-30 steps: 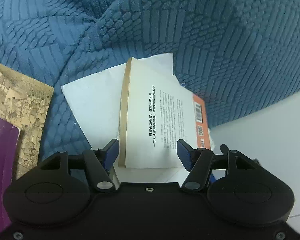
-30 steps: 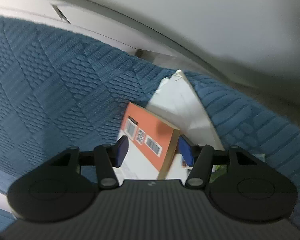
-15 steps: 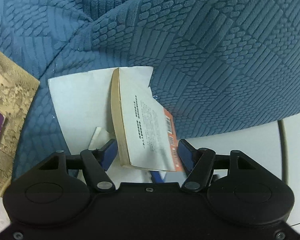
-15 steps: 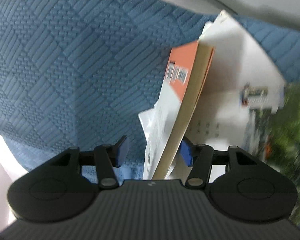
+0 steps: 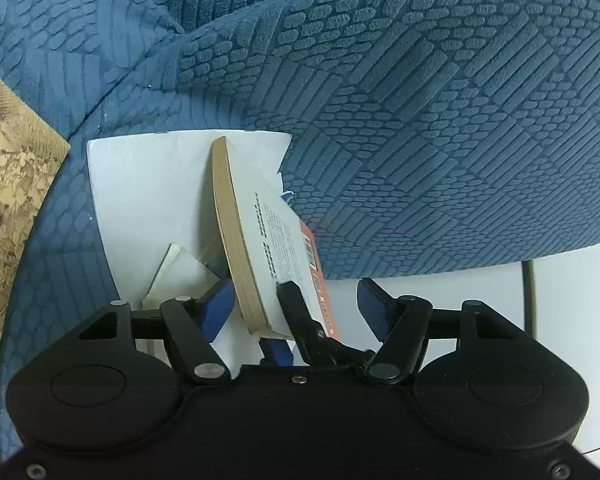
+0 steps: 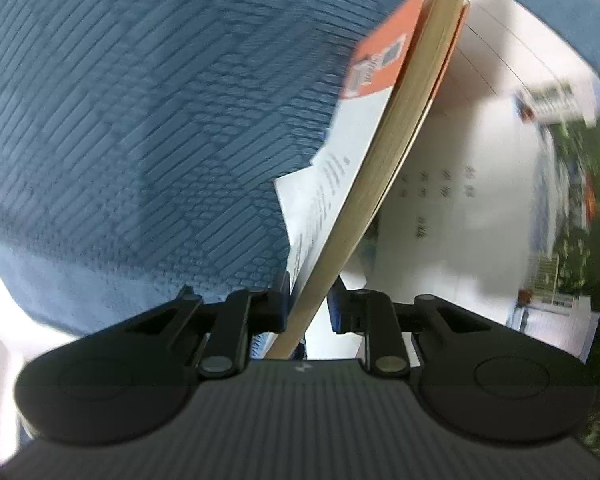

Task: Organize objects
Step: 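Lift the cream paperback upright off the papers with both tools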

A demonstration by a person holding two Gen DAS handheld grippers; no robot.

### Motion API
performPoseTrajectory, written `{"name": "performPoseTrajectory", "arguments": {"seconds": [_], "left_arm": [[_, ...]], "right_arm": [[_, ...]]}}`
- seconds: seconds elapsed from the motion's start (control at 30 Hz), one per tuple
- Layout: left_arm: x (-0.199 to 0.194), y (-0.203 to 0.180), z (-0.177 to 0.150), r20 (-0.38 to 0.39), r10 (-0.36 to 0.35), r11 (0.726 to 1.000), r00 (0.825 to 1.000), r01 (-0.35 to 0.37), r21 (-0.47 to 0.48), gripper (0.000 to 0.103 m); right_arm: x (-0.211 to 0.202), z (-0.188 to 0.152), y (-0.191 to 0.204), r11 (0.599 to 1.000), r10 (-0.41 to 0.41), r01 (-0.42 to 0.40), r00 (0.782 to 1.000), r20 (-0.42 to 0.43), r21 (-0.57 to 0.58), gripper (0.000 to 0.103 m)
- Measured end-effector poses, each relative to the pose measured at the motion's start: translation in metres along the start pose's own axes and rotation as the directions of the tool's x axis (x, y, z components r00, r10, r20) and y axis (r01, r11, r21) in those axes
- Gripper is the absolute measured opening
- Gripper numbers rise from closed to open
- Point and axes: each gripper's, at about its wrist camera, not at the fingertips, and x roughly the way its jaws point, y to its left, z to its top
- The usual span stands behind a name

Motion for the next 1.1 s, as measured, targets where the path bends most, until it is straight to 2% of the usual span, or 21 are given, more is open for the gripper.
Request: {"name": "performPoseTrajectory", "arguments": {"seconds": [0.23,0.43,0.63,0.83,0.9,0.93,1.0,1.1], "left_arm": [[-0.018,0.011,-0.002,-0.013,-0.031,0.997,0.999,0.030,-0.073,0.066],[-0.035,0.024,-0.002,-0.004,-0.024,0.994,1.000,0.024,-0.110,0.067],[-0.057,0.045,-0.002,0.019,-0.053,0.980,0.998,0.055,-0.189,0.066],[-0.076,0.069,-0.009,0.008,-0.116,0.961,0.993,0.114,-0.250,0.055],[-0.078,0.077,-0.012,-0.006,-0.128,0.956,0.992,0.122,-0.266,0.040],[-0.080,0.080,-0.014,-0.016,-0.140,0.954,0.990,0.130,-0.271,0.037],[-0.084,0.082,-0.019,-0.034,-0.128,0.958,0.991,0.114,-0.263,0.030],[-0.091,0.082,-0.026,-0.077,-0.102,0.970,0.992,0.082,-0.228,0.025]], "right_arm": [[-0.014,-0.008,0.015,1.000,-0.009,0.009,0.998,-0.062,-0.003,0.023],[-0.043,-0.038,0.040,0.998,-0.038,0.033,0.996,-0.087,-0.056,0.023],[-0.068,-0.060,0.053,0.995,-0.061,0.050,0.990,-0.127,-0.089,0.023],[-0.097,-0.078,0.066,0.993,-0.055,0.039,0.989,-0.139,-0.111,0.023],[-0.104,-0.085,0.068,0.992,-0.056,0.040,0.989,-0.136,-0.120,0.023],[-0.108,-0.089,0.068,0.991,-0.062,0.044,0.989,-0.135,-0.129,0.023],[-0.110,-0.095,0.069,0.989,-0.074,0.056,0.988,-0.135,-0.133,0.023],[-0.118,-0.103,0.067,0.988,-0.091,0.072,0.987,-0.133,-0.137,0.023]]}}
